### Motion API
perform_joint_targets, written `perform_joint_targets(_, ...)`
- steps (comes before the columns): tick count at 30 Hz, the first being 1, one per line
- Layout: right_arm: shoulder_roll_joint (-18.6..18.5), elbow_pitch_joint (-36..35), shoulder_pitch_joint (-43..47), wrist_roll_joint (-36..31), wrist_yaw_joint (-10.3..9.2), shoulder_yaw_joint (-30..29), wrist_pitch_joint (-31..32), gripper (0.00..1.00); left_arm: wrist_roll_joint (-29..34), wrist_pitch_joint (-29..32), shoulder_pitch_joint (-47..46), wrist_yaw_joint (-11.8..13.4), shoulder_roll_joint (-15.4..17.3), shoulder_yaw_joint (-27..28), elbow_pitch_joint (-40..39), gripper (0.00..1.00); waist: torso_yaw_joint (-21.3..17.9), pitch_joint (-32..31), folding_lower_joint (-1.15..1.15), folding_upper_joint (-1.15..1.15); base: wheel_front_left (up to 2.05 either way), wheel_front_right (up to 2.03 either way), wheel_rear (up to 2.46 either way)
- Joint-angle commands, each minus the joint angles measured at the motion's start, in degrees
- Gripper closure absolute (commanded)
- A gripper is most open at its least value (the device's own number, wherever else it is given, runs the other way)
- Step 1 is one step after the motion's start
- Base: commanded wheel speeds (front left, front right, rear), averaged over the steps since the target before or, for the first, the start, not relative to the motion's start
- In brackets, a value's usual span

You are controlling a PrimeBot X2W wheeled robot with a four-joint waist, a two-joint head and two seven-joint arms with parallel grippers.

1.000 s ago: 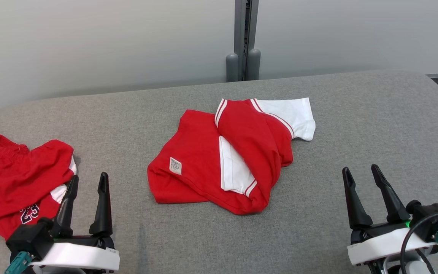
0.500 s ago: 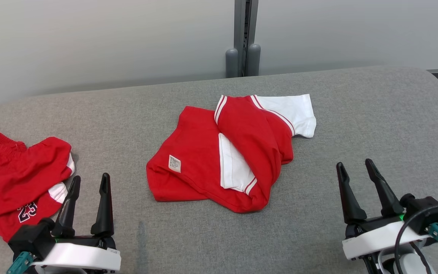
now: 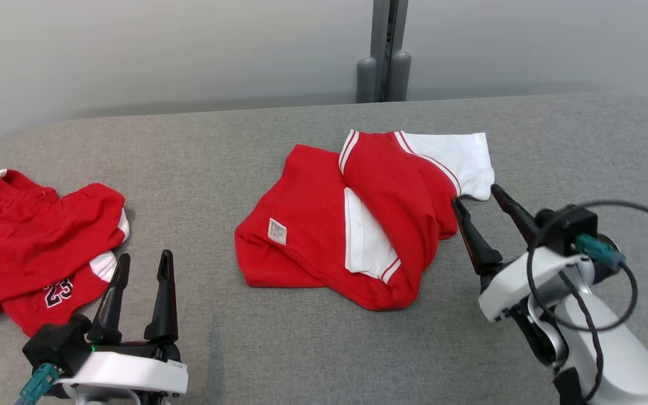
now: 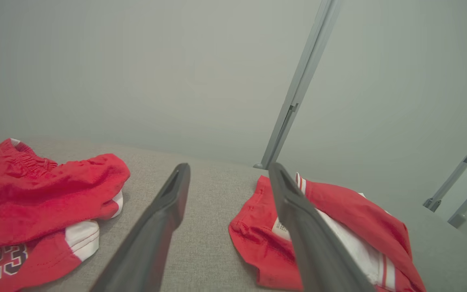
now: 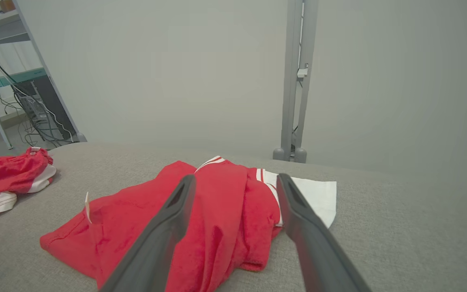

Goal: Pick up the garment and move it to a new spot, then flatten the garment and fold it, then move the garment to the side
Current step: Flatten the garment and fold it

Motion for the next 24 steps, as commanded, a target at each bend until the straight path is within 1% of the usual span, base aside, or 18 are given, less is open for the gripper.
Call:
perform_joint_targets(1, -0.55, 1.28, -1.62, 0.54, 0.14, 0.82, 1.53, 0.00, -0.12, -0.07, -1.24, -0.36, 0.10, -0.01, 0.15, 0.00, 0.95, 0.39, 0.00, 0.00, 0.00, 0.00, 0.00)
perform_joint_targets(9, -1.94, 12.06, -11.86, 5.36, 0.12, 8.80, 12.93, 0.00, -0.30, -0.07, -2.52, -0.96, -0.96, -0.97, 1.80, 0.00, 6.69, 0.55, 0.00, 0.00, 0.00, 0.00, 0.00)
perform_joint_targets(13, -2.73, 17.10, -16.32, 6.47, 0.11, 12.33, 16.40, 0.00, -0.77, -0.07, -2.95, -1.08, -1.21, -1.38, 2.48, 0.00, 9.63, 1.26, 0.00, 0.00, 0.00, 0.00, 0.00)
perform_joint_targets(16, -2.37, 21.13, -19.52, 7.57, 0.11, 13.64, 19.16, 0.00, -1.00, -0.07, -3.52, -1.27, -1.43, -1.24, 2.78, 0.00, 11.35, 2.12, 0.00, 0.00, 0.00, 0.00, 0.00)
perform_joint_targets(19, -2.04, 25.20, -22.61, 8.58, 0.11, 15.38, 24.02, 0.00, -1.11, -0.07, -3.76, -1.41, -1.55, -1.27, 3.18, 0.00, 12.70, 2.80, 0.00, 0.00, 0.00, 0.00, 0.00)
perform_joint_targets(22, -1.34, 29.73, -25.42, 9.46, 0.08, 15.58, 29.58, 0.00, -1.24, -0.08, -4.06, -1.59, -1.67, -1.55, 3.61, 0.00, 13.52, 3.07, 0.00, 0.00, 0.00, 0.00, 0.00)
perform_joint_targets(24, -1.08, 32.53, -27.40, 9.03, 0.08, 15.44, 32.00, 0.00, -1.28, -0.07, -4.47, -1.63, -1.71, -1.85, 3.83, 0.00, 13.99, 3.23, 0.00, 0.00, 0.00, 0.00, 0.00)
